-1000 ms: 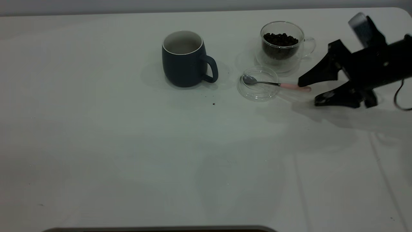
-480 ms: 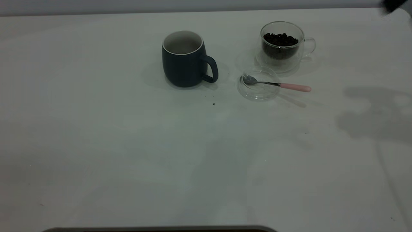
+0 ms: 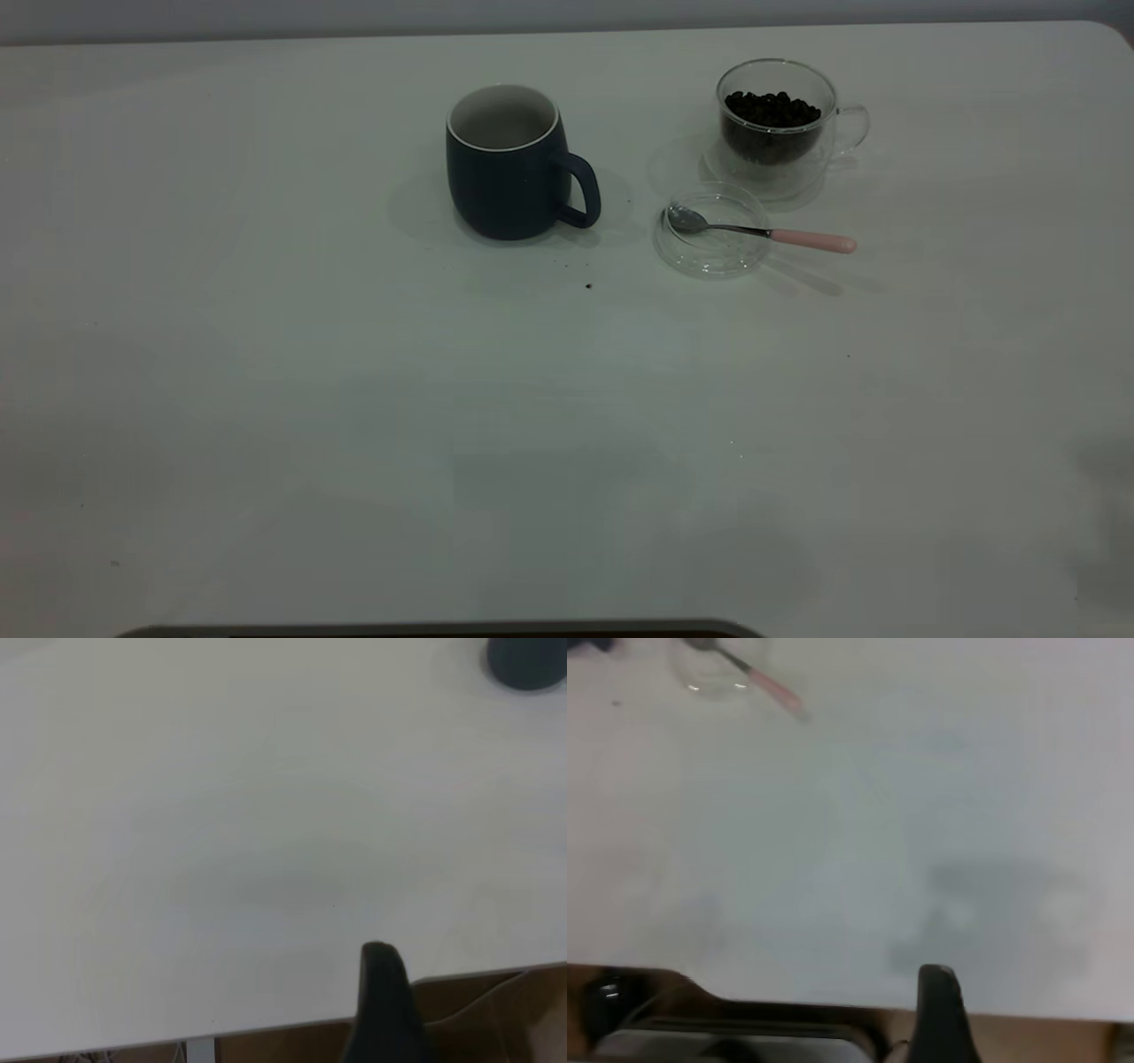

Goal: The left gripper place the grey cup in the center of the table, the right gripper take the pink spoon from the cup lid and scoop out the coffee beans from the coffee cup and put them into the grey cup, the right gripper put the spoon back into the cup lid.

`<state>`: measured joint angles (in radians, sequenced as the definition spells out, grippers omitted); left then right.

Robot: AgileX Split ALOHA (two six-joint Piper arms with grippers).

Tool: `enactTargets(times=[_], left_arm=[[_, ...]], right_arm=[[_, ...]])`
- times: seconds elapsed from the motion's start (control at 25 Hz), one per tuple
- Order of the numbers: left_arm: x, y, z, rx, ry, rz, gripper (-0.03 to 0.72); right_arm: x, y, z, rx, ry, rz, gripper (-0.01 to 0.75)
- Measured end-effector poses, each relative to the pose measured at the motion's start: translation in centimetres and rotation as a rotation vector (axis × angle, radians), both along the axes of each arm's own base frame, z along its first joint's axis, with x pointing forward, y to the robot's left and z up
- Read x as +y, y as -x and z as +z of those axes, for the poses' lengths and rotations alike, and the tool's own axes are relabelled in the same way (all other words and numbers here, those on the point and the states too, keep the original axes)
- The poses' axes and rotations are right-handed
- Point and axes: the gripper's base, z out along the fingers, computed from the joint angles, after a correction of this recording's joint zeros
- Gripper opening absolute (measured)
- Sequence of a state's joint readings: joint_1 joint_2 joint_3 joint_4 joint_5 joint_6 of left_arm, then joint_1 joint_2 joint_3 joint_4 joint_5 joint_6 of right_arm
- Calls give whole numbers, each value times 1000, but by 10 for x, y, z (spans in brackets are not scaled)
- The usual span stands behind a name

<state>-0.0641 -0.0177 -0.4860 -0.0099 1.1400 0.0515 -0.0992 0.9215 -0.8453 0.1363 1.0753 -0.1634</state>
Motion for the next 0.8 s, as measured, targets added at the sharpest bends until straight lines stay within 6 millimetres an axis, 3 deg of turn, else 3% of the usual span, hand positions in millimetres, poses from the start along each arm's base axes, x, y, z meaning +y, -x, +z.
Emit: enactTargets(times=[0.24, 0.48, 0.8], left_arm=[[0, 0, 0, 0, -2, -2, 567], [0, 0, 0, 0, -2, -2, 567], [0, 0, 0, 0, -2, -2, 567]], right_arm=[[2, 58, -24, -63, 43, -18, 587], [12, 112, -35, -258, 32, 54, 587], [6, 149, -50, -395, 66, 48, 587]])
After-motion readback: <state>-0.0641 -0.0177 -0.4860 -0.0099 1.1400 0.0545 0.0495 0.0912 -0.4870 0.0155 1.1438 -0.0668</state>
